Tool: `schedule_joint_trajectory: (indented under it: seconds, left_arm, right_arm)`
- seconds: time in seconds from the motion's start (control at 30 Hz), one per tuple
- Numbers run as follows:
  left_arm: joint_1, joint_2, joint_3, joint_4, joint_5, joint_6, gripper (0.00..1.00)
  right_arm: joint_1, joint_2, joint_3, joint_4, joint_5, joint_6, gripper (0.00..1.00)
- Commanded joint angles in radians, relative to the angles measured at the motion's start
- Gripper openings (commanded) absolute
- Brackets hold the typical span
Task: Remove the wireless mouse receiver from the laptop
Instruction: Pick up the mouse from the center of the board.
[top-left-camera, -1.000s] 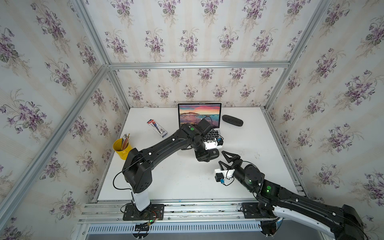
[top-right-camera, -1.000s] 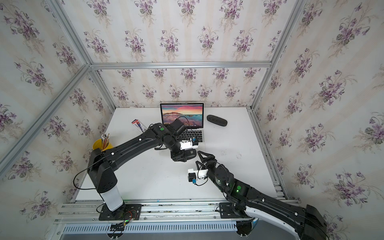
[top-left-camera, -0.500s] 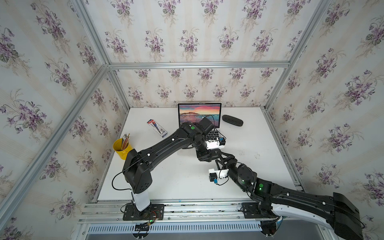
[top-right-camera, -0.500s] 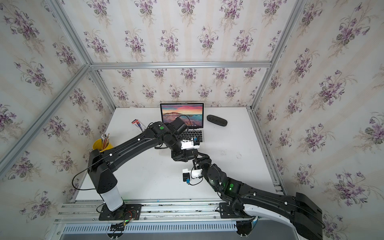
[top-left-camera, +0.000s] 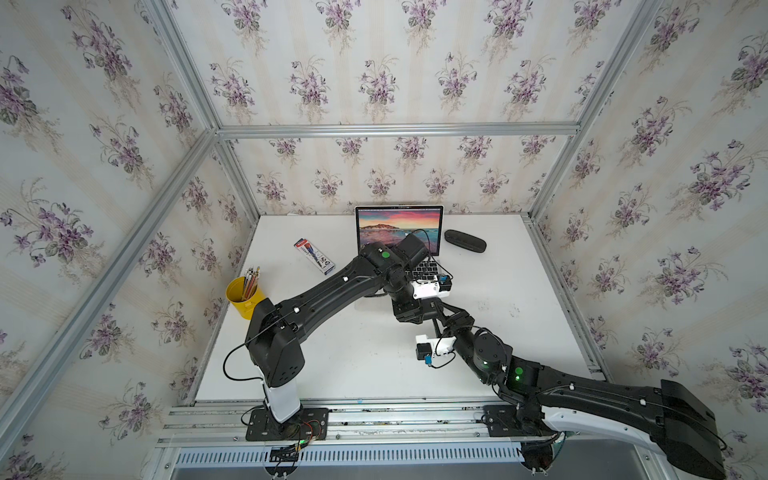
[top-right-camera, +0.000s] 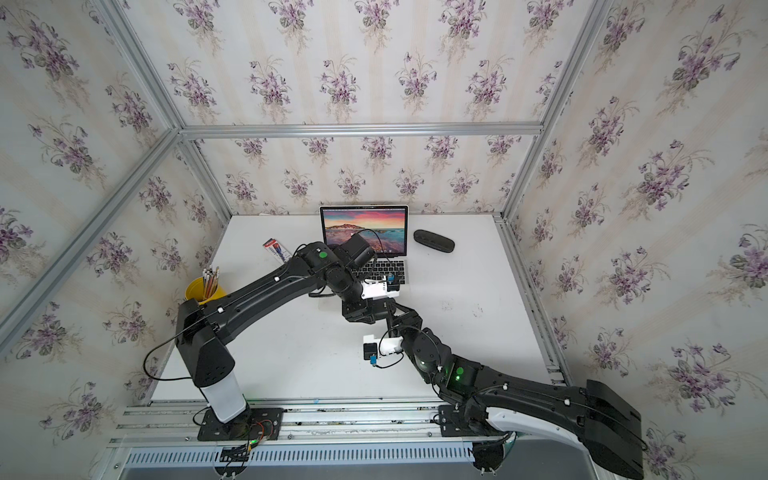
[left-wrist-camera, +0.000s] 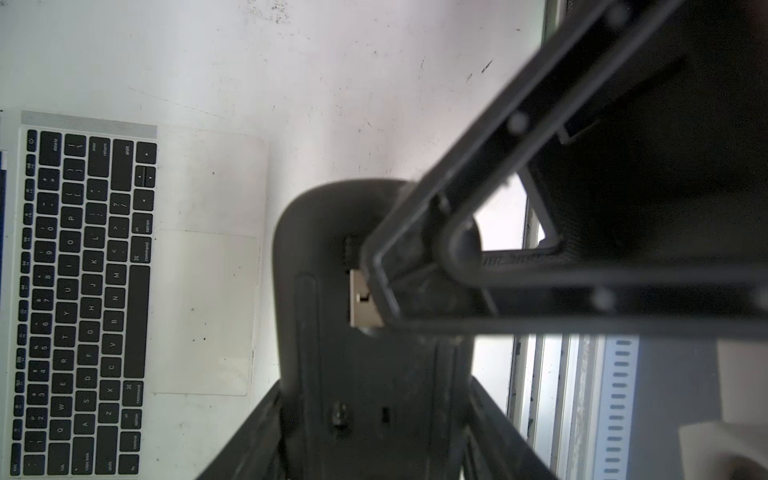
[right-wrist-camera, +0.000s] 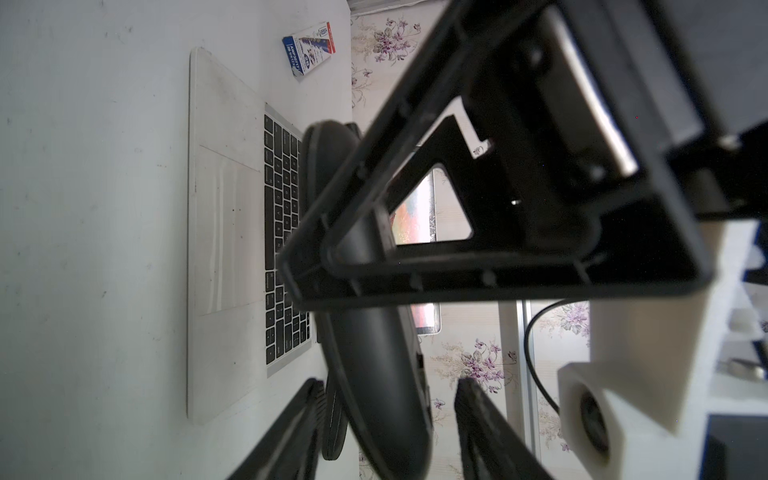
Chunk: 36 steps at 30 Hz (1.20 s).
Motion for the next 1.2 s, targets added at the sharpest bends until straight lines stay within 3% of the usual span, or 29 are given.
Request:
schedule_joint_trajectory:
  seconds: [0.0,0.43,1.0,1.17]
  left_arm:
    - [-0.004,0.001,0.013,-0.016,0.013,0.012,0.46]
    - [-0.016,-0.002,0.007,-0.021,0.019,0.021,0.46]
    - [-0.033,-0.025,-0.001,-0.017,0.075,0.034,0.46]
    - [-0.035,-0.028,-0.003,-0.012,0.097,0.039,0.46]
  right_arm:
    - [0.007,0.010,0.007,0.035,0.003,0.005,0.54]
    - [0.012,0.022,0.013,0.037,0.018,0.011,0.50]
    - [0.013,0.021,0.016,0.026,0.020,0.026,0.32]
    - [0.013,0.019,0.012,0.053,0.022,0.024,0.23]
